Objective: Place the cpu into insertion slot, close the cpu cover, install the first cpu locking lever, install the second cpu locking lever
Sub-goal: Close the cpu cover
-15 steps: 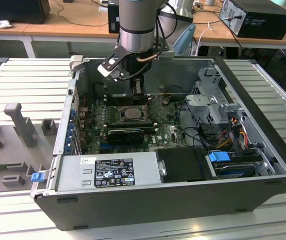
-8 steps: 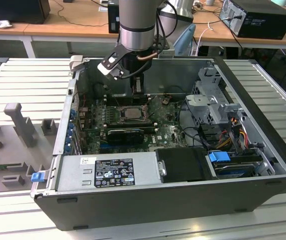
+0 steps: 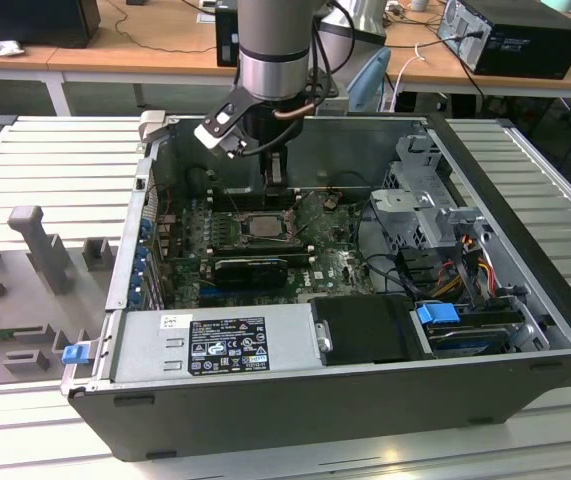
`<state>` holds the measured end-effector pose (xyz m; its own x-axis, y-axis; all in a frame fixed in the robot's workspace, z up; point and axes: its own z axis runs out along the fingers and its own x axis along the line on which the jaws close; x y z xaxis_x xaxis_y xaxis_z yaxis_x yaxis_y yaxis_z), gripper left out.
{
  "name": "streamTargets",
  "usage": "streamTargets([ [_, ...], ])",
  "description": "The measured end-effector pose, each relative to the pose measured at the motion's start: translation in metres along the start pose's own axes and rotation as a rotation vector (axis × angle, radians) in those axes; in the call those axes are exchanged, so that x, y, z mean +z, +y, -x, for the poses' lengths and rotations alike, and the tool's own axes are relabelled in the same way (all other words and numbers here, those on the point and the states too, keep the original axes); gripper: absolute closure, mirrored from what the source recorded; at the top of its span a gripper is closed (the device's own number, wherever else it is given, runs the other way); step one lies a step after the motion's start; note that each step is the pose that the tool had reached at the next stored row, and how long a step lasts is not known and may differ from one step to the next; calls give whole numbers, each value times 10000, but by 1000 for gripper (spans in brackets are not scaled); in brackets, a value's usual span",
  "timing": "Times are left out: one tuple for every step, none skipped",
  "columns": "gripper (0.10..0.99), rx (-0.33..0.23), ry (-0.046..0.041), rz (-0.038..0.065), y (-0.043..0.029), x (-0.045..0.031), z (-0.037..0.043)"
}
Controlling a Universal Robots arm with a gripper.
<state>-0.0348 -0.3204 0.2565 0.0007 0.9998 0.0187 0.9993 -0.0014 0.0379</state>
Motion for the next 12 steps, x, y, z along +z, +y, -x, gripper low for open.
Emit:
streamTargets([
  [980,0,0,0,0,-5,-1],
  [980,0,-2,1,0,-13,-1],
  [980,0,-4,1,1,-23,-2],
  [980,0,-5,1,2,-39,-4],
  [980,0,-5,1,2,-51,-5],
  [980,0,-6,1,3,-62,-5],
  [980,0,-6,1,3,-79,-7],
  [980,0,-6,1,3,-87,-8],
  [980,0,-6,1,4,-90,-8],
  [980,0,-7,1,4,-98,-8],
  [980,0,-5,2,4,-106,-9],
  [980,0,-5,2,4,-111,-9],
])
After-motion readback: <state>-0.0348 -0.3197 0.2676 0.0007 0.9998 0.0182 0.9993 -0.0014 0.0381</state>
